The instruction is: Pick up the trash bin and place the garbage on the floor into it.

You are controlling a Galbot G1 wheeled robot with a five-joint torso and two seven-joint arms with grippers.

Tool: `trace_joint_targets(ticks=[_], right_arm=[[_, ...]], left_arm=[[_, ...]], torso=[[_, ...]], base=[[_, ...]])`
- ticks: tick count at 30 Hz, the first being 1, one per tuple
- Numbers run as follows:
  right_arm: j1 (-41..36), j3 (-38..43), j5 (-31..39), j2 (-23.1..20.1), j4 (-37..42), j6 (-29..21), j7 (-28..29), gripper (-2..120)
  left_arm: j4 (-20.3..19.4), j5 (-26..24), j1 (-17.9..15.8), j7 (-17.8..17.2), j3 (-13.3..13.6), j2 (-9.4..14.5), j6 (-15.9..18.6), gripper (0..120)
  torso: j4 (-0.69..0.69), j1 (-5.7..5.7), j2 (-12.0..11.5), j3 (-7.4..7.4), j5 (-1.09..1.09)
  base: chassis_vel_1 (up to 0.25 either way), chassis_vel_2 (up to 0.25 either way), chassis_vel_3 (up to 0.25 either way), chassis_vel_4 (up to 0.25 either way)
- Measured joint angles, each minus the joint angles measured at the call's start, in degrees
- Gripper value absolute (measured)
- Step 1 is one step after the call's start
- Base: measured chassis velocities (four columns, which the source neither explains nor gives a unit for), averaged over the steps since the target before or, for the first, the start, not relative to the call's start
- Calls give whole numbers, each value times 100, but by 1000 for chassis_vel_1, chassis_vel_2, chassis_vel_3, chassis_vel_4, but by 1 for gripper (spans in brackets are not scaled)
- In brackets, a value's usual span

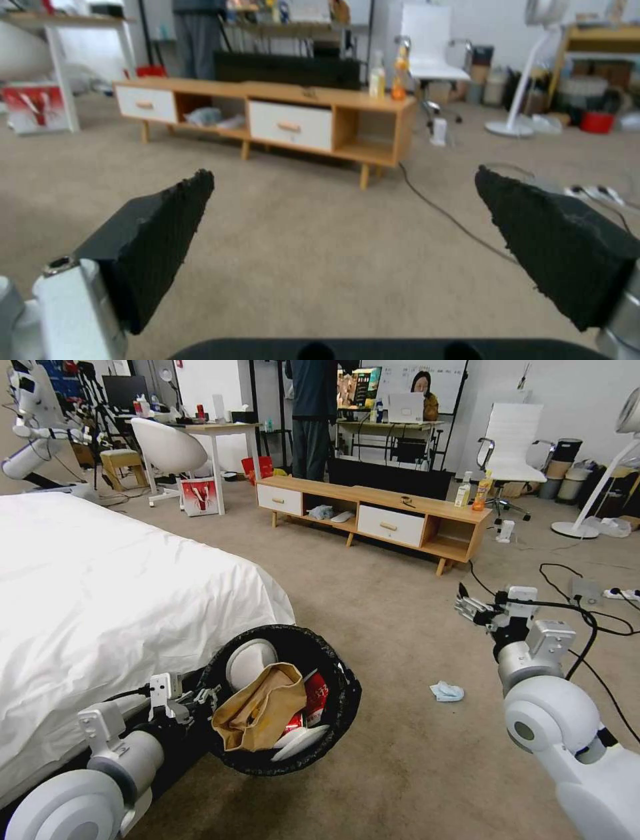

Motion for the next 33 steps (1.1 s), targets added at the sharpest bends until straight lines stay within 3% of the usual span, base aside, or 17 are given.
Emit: trace_joint_targets(ticks=[15,33], right_arm=[[-21,-85,14,204,-245,-21,73,100],[3,-155,-143,266,-326,119,-105,100]], left_arm=[[-38,-32,21,6,-24,55,-34,2],[-49,-57,-4,5,-22,52,-46,2]], torso=[[1,0,0,0,0],[-1,0,0,0,0]], base=[[-7,-7,-6,-6],[-84,-86,-95,-84]])
